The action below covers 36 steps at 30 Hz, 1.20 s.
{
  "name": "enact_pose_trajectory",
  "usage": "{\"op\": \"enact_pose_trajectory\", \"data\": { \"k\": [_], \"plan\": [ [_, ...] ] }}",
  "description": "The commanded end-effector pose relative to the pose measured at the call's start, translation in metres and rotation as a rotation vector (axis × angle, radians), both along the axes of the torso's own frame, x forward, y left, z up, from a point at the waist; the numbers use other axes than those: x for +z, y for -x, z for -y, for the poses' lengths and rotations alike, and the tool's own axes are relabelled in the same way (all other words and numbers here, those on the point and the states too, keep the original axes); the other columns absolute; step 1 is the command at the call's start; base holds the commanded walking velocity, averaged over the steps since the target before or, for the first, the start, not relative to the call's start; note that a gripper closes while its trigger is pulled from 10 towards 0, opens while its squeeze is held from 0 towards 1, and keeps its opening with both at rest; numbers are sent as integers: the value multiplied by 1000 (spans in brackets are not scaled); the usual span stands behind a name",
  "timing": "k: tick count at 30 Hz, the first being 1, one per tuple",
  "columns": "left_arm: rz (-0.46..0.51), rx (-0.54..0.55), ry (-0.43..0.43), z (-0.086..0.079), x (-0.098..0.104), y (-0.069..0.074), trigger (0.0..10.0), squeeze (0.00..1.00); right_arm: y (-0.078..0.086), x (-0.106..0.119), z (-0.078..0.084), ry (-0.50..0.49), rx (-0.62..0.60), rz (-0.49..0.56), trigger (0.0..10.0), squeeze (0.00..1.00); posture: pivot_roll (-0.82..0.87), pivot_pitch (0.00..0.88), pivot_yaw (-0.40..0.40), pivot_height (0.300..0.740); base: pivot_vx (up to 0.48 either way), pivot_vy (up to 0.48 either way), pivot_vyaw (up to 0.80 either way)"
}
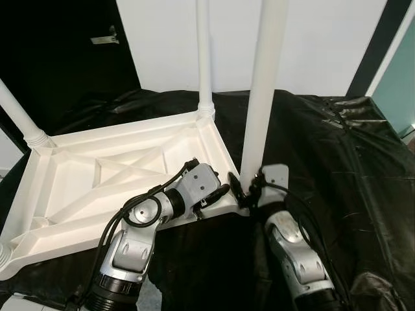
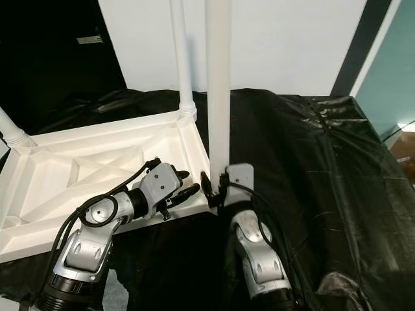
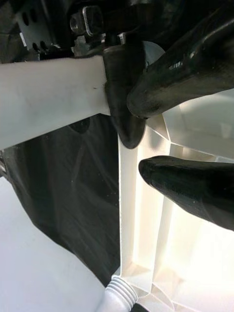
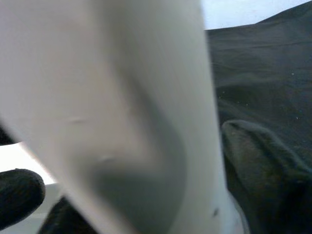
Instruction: Building children table
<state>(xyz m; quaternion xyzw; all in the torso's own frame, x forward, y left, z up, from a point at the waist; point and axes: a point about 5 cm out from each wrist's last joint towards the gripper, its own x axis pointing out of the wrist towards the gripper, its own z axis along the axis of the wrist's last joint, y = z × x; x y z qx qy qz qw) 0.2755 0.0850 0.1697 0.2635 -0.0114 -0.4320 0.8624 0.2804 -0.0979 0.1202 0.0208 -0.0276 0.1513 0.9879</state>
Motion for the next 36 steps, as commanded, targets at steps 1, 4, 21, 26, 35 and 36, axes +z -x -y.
{"op": "enact_pose_trajectory", "data": {
  "k": [1,4,21,26,35,36],
  "plan": [
    [51,95,21,-2,1,-5,10000,0,0,7,4,-22,17,30,10000,1000,-28,0,25,740,0,0,0],
    [54,92,19,-1,0,-5,10000,0,-2,10,12,-33,82,49,10000,1000,-27,0,22,740,0,0,0],
    [-113,-130,60,0,-7,23,10000,0,-18,23,23,146,569,21,10000,0,-12,0,2,740,0,0,0],
    [-148,-177,51,-10,-8,28,10000,0,-21,24,26,200,635,19,10000,0,-4,0,3,740,0,0,0],
    [-222,-283,40,-15,-10,39,10000,0,-30,22,35,279,695,-18,0,0,-13,0,10,740,0,0,0],
    [-225,-297,40,-13,-11,41,10000,0,-31,22,37,282,689,-18,0,0,-15,0,11,740,0,0,0]
  ]
}}
